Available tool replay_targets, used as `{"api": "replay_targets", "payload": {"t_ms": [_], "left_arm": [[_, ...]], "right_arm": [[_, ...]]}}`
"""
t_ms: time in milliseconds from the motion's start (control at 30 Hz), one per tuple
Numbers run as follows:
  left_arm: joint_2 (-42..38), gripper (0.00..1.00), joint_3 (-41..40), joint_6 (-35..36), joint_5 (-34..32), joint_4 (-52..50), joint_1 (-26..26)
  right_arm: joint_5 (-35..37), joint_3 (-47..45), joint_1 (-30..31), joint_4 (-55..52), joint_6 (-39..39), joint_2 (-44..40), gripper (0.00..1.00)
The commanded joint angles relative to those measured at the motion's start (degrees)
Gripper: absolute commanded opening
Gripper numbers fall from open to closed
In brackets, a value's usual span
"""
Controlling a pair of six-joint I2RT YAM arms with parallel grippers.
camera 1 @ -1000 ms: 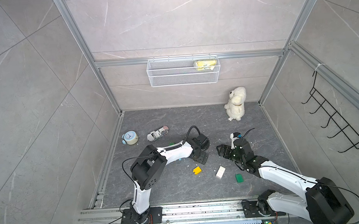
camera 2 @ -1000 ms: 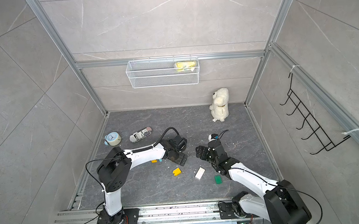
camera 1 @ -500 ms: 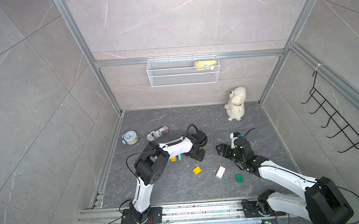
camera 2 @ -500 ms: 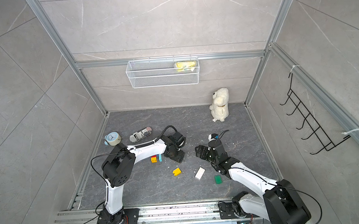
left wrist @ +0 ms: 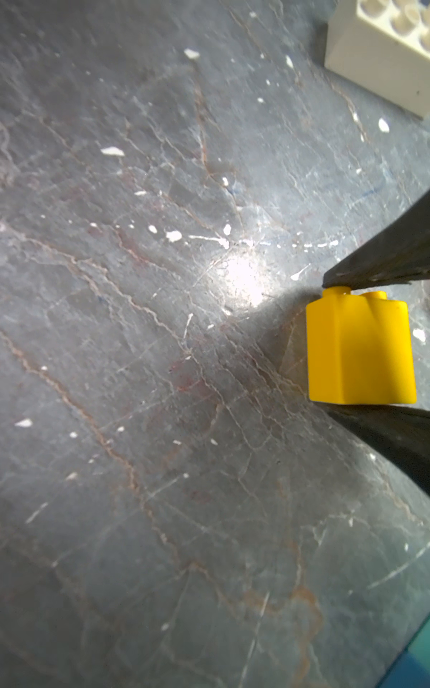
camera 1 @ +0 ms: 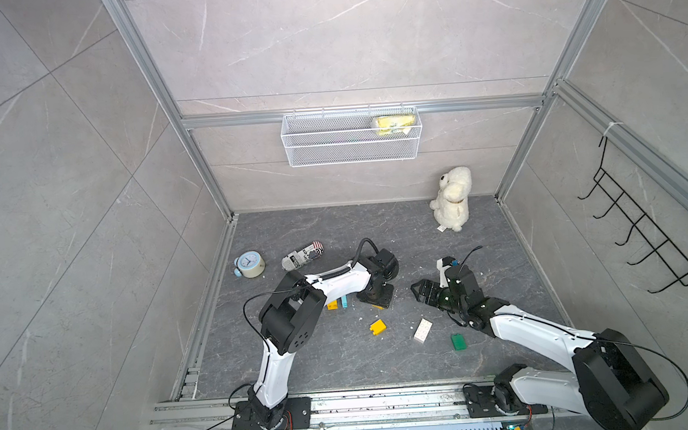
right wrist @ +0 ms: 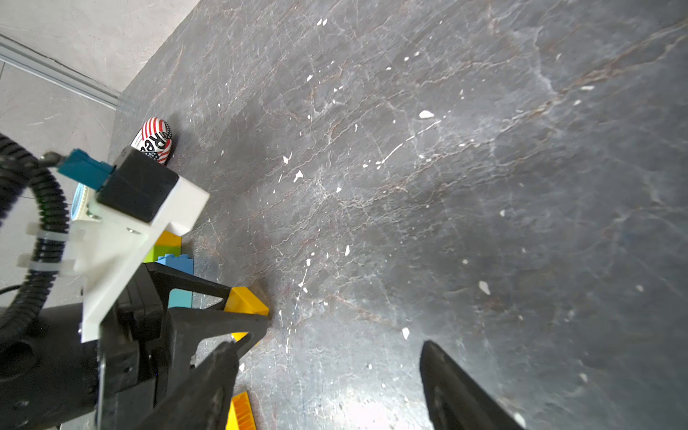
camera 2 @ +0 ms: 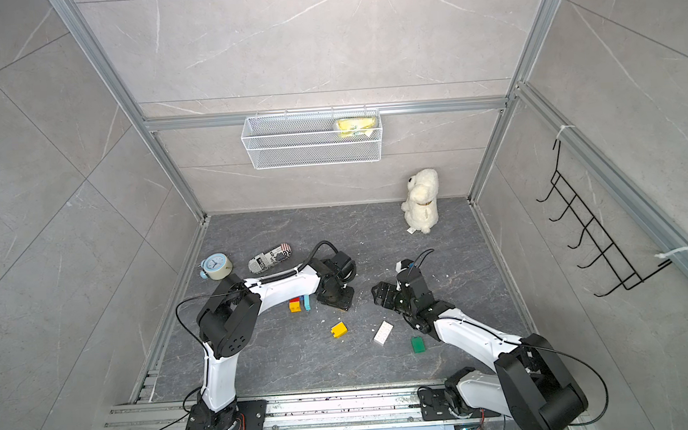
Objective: Assemble the letter h with lego
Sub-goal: Adjust the lego brick at the center of the board.
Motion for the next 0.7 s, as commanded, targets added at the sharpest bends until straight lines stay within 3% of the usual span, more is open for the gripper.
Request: {"api": "replay_targets", "payload": {"t_ms": [0,300,467,667], "left_arm": [[0.3,0.49,1.2,-3.5,3.6,-1.5,-0.1],[-1.3,0.36,1.1,-9.1,2.3,-1.6,0.3],[-5.9,0.36,-2.3,-19.4,5.8,4.1,3.2],[-14.5,0.37,-12.4,-34.5,10.2,21.0,6.1]], "right_arm": [[-1.5,0.7,-0.3,1.5,0.8,0.8,0.79],[-6.2,-0.1,-0.4,5.4,-0.7,1.2,0.79],[-11.5,-2.3,-0.3,13.4,-0.6,3.0,0.77],[-18.0,-3.6,-0.4,24.7,0.7,7.0,0.64]]}}
